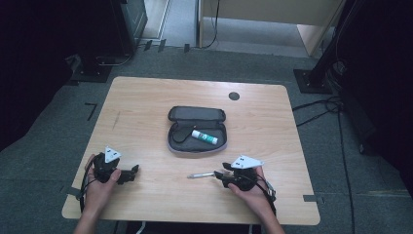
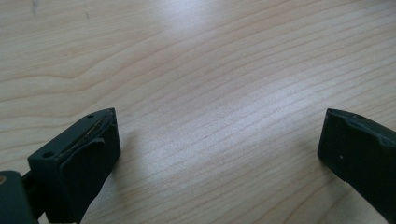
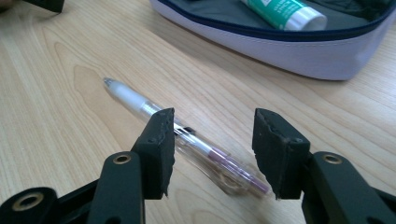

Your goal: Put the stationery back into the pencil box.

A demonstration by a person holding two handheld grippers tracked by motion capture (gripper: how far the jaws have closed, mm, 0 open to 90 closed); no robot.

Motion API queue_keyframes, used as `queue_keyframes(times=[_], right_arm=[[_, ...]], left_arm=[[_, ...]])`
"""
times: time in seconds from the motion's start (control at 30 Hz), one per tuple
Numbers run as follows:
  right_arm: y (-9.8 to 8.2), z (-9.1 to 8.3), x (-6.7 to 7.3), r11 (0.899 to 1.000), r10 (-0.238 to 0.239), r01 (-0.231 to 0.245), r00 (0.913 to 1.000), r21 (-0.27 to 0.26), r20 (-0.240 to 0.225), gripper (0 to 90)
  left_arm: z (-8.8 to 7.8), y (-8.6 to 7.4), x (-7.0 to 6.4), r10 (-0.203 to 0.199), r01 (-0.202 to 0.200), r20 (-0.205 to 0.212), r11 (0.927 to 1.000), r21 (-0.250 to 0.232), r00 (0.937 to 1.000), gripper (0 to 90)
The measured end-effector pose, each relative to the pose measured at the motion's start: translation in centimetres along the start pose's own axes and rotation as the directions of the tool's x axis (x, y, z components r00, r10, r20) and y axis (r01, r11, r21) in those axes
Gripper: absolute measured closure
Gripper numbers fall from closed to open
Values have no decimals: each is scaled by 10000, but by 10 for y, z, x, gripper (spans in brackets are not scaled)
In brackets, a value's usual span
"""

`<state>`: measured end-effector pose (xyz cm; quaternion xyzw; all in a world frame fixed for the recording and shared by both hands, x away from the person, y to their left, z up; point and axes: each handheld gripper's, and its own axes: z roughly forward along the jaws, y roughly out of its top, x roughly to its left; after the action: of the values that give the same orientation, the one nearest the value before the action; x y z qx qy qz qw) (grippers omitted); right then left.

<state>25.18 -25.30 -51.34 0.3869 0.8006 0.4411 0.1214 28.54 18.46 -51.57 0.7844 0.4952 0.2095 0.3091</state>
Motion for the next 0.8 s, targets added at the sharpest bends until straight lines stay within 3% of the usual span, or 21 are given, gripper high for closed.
queue_keyframes(times=[0.1,0.3,0.43,0.5,0.8], right_arm=[[-1,-3,-2,9999,121,-120,9999,-82,114,479],[-4,-9,-9,9989,427,-419,9984,-217,363,428],[-7,-12,-13,9982,577,-566,9968,-211,551,386],[-7,-13,-15,9979,627,-614,9959,-221,656,364],[-10,-23,-26,9949,1006,-984,9843,-221,1448,207]], left_arm=[[-1,3,-6,-92,95,229,9999,-111,9997,0],[-3,11,-29,211,-182,917,9993,-319,9956,0],[-1,16,-44,419,-366,1476,9986,-385,9882,0],[2,18,-53,613,-554,1852,9978,-370,9808,0],[5,24,-83,1027,-857,2639,9935,-751,9591,0]])
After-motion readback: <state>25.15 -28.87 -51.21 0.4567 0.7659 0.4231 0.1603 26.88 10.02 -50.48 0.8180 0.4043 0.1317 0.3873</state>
